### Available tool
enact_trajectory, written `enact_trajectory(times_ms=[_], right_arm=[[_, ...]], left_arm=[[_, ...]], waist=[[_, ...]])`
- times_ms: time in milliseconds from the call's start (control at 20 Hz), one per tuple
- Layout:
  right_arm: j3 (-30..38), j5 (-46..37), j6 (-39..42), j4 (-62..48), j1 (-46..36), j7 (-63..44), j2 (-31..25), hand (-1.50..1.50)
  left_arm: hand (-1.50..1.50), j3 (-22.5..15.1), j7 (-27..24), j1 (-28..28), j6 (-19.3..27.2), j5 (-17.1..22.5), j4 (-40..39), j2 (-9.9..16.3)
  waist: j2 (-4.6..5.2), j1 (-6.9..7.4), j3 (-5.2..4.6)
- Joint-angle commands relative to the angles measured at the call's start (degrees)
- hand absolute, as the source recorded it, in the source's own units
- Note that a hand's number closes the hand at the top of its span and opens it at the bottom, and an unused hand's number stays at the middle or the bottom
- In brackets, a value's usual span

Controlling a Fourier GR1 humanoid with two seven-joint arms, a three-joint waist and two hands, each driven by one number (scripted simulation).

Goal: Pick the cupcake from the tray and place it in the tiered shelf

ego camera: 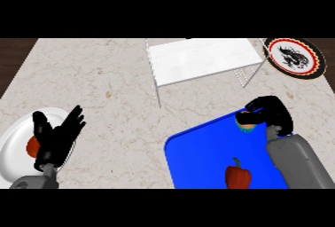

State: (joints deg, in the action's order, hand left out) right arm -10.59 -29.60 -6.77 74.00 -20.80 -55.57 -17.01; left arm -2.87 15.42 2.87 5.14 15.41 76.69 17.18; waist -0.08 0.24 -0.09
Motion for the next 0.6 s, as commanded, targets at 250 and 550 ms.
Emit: enact_trajectory(times_ms=[250, 550], right_arm=[[-16.39, -1.13, 9.81, 4.46, -2.34, 15.11, 7.51, 1.5], [-26.8, -2.04, 13.97, 10.29, -5.8, 26.04, 12.03, 1.5]], left_arm=[[0.0, -0.42, -1.02, 1.59, -0.95, -1.17, -1.23, -1.5], [0.0, 0.56, -2.02, 0.69, -1.5, -1.08, -2.95, -1.09]], waist=[[0.47, 2.3, 0.14], [0.01, 0.58, 0.08]])
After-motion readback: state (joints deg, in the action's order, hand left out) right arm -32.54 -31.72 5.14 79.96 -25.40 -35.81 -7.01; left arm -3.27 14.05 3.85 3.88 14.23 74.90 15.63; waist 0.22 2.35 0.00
